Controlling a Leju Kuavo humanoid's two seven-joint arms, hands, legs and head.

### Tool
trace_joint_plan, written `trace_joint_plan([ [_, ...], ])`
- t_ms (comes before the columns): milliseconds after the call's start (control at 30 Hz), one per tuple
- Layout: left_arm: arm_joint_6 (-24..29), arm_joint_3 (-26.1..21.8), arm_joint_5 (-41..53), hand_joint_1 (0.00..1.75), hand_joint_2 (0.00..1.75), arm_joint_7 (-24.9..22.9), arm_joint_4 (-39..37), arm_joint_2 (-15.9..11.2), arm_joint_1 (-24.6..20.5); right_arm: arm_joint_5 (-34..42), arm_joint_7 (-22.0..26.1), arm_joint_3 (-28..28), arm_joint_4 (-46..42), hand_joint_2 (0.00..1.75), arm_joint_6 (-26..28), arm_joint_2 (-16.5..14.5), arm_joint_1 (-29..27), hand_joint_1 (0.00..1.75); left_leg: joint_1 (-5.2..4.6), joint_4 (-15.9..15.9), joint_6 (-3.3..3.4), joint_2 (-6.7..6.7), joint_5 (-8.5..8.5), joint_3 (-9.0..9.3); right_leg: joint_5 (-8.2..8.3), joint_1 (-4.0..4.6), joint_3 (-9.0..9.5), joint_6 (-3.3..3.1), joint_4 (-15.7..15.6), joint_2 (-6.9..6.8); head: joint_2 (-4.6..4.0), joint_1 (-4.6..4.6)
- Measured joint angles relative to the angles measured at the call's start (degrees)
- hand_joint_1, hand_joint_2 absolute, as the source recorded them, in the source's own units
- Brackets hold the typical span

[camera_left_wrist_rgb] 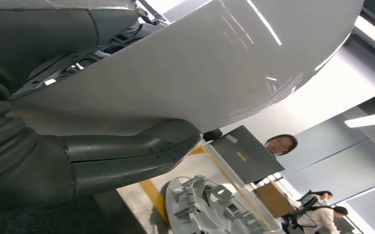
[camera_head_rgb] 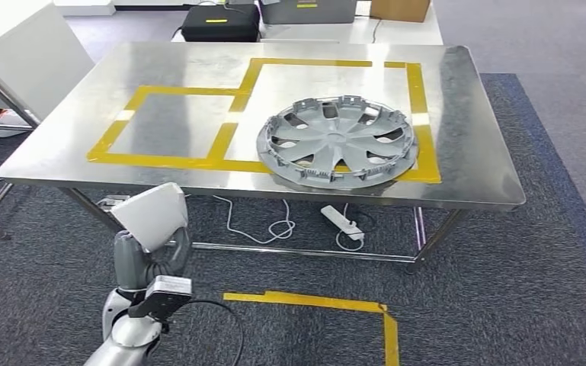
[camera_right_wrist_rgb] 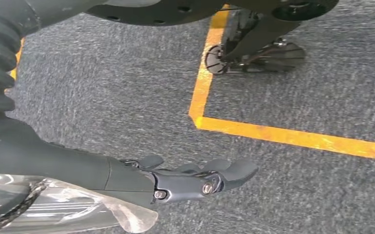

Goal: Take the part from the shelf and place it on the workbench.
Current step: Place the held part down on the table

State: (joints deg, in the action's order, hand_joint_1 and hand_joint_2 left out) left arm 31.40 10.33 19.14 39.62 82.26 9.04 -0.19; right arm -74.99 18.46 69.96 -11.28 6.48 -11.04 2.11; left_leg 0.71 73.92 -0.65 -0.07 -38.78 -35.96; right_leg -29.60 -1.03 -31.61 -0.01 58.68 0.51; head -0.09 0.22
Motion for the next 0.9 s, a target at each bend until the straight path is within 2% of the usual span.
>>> trace_joint_plan([
  [33,0.1,-0.11,-0.23,1.75,1.75,-0.02,-0.14,0.0,-0.02,-0.04,-0.02,0.0,0.0,1.75,-0.01,0.0,-0.05,0.0,-0.08,-0.78,0.25,0.0,-0.29,-0.99,-0.69,0.07,0.94,0.03,-0.01,0.17,0.0,-0.01],
  [67,0.24,-0.27,-0.56,1.75,1.75,-0.05,-0.32,0.01,-0.08,-0.08,-0.04,-0.01,0.0,1.75,-0.02,0.0,-0.06,0.0,-0.23,-2.94,0.63,0.0,1.04,-1.34,-1.4,0.14,1.82,0.09,-0.04,0.29,0.0,-0.01],
  [133,0.53,-0.64,-1.29,1.75,1.75,-0.08,-0.73,0.01,-0.23,-0.19,-0.17,-0.02,0.03,1.75,-0.08,-0.04,-0.05,0.0,-0.83,-8.87,1.75,-0.1,7.31,-1.11,-2.77,0.3,3.37,0.31,-0.1,0.46,0.0,-0.02],
  [167,0.7,-0.88,-1.67,1.75,1.75,-0.09,-0.98,0.0,-0.33,-0.24,-0.26,-0.03,0.06,1.75,-0.13,-0.07,0.0,0.0,-1.23,-11.03,2.25,-0.27,9.37,-0.92,-3.4,0.37,3.87,0.56,-0.16,0.6,0.0,-0.13],
  [200,0.85,-1.1,-1.96,1.75,1.75,-0.09,-1.19,0.0,-0.39,-0.28,-0.35,-0.04,0.09,1.75,-0.17,-0.1,0.04,0.0,-1.52,-12.3,2.59,-0.47,10.66,-0.67,-3.96,0.43,4.43,0.83,-0.39,0.69,0.0,-0.28],
  [300,1.32,-1.56,-2.37,1.75,1.75,-0.1,-1.7,0.19,-0.91,-0.37,-0.48,-0.07,0.11,1.75,-0.24,-0.08,0.04,0.0,-1.4,-13.86,2.97,-0.92,11.15,1.02,-4.07,0.59,5.85,1.87,0.49,0.69,0.0,-0.56],
  [333,1.43,-1.64,-2.38,1.75,1.75,-0.09,-1.86,0.31,-1.18,-0.4,-0.47,-0.09,0.11,1.75,-0.25,-0.05,0.06,0.0,-1.24,-14.23,3.1,-0.93,11.35,1.72,-4.3,0.62,5.66,2.21,1.76,0.52,0.0,-0.5],
  [367,1.51,-1.71,-2.39,1.75,1.75,-0.09,-2.01,0.42,-1.42,-0.42,-0.46,-0.1,0.11,1.75,-0.26,-0.02,0.17,0.0,-1.14,-14.32,3.29,-0.88,11.2,2.31,-5.13,0.61,4.74,2.47,3.48,0.34,0.0,-0.45],
  [400,1.58,-1.78,-2.39,1.75,1.75,-0.08,-2.14,0.48,-1.57,-0.45,-0.45,-0.11,0.11,1.75,-0.27,0.0,0.31,0.0,-1.13,-14.37,3.45,-0.79,10.99,2.68,-6.3,0.57,2.95,2.7,6.06,0.16,0.0,-0.45],
  [467,1.74,-1.91,-2.39,1.75,1.75,-0.08,-2.44,0.56,-1.75,-0.51,-0.43,-0.14,0.11,1.75,-0.29,0.0,0.44,0.0,-1.15,-14.36,3.73,-0.68,10.23,3.21,-8.85,0.54,-1.91,2.97,11.93,0.01,0.0,-0.45],
  [500,1.85,-1.97,-2.39,1.75,1.75,-0.08,-2.62,0.6,-1.79,-0.52,-0.37,-0.16,0.11,1.75,-0.31,0.0,0.42,0.0,-1.16,-14.35,3.78,-0.68,9.77,3.56,-9.37,0.53,-4.03,3.02,13.61,0.0,0.0,-0.46],
  [533,1.97,-2.02,-2.39,1.75,1.75,-0.08,-2.83,0.64,-1.83,-0.57,-0.32,-0.18,0.11,1.75,-0.32,0.0,0.41,0.0,-1.16,-14.34,3.78,-0.69,9.24,4.07,-8.91,0.53,-5.41,2.98,13.69,-0.01,0.0,-0.44],
  [567,2.08,-2.06,-2.37,1.75,1.75,-0.08,-3.03,0.69,-1.89,-0.62,-0.31,-0.2,0.11,1.75,-0.33,0.0,0.41,0.0,-1.17,-14.34,3.75,-0.72,8.67,4.75,-7.27,0.54,-5.88,2.88,12.06,-0.02,0.0,-0.44],
  [633,2.31,-2.13,-2.3,1.75,1.75,-0.08,-3.42,0.81,-2.14,-0.81,-0.35,-0.26,0.11,1.75,-0.33,0.05,0.23,0.0,-1.2,-14.34,3.56,-0.76,7.36,6.29,-1.54,0.63,-5.39,2.39,6.21,-0.03,0.0,-0.46],
  [700,2.54,-2.21,-2.22,1.75,1.75,-0.09,-3.95,0.88,-2.56,-0.93,-0.38,-0.32,0.11,1.75,-0.34,0.15,-0.05,0.0,-1.18,-14.44,3.05,-0.8,6.29,7.28,1.45,0.99,-4.78,1.67,2.28,-0.23,0.0,-0.57],
  [767,2.67,-2.26,-2.13,1.75,1.75,-0.1,-4.37,0.94,-2.96,-0.98,-0.37,-0.4,0.11,1.75,-0.35,0.2,-0.15,0.0,-1.15,-14.3,2.32,-0.8,6.03,7.98,1.12,1.24,-4.03,0.85,1.32,-0.34,0.0,-0.68],
  [833,2.72,-2.27,-2.02,1.75,1.75,-0.1,-4.49,1.04,-3.42,-0.99,-0.34,-0.47,0.11,1.75,-0.36,0.19,-0.17,0.0,-1.19,-12.08,1.71,-0.71,6.91,7.6,1.08,0.9,-2.25,0.19,0.42,-0.25,0.0,-0.76],
  [867,2.74,-2.28,-1.99,1.75,1.75,-0.1,-4.54,1.09,-3.74,-0.99,-0.33,-0.49,0.11,1.75,-0.36,0.17,-0.11,0.0,-1.16,-9.58,1.4,-0.67,7.52,6.3,0.84,0.67,-1.14,0.0,-0.1,-0.22,0.0,-0.88],
  [900,2.75,-2.29,-1.98,1.75,1.75,-0.1,-4.6,1.1,-3.96,-1.0,-0.32,-0.52,0.11,1.75,-0.36,0.17,-0.04,0.0,-1.04,-6.35,1.07,-0.62,7.6,4.24,0.46,0.51,-0.16,-0.13,-0.56,-0.22,0.0,-0.99],
])
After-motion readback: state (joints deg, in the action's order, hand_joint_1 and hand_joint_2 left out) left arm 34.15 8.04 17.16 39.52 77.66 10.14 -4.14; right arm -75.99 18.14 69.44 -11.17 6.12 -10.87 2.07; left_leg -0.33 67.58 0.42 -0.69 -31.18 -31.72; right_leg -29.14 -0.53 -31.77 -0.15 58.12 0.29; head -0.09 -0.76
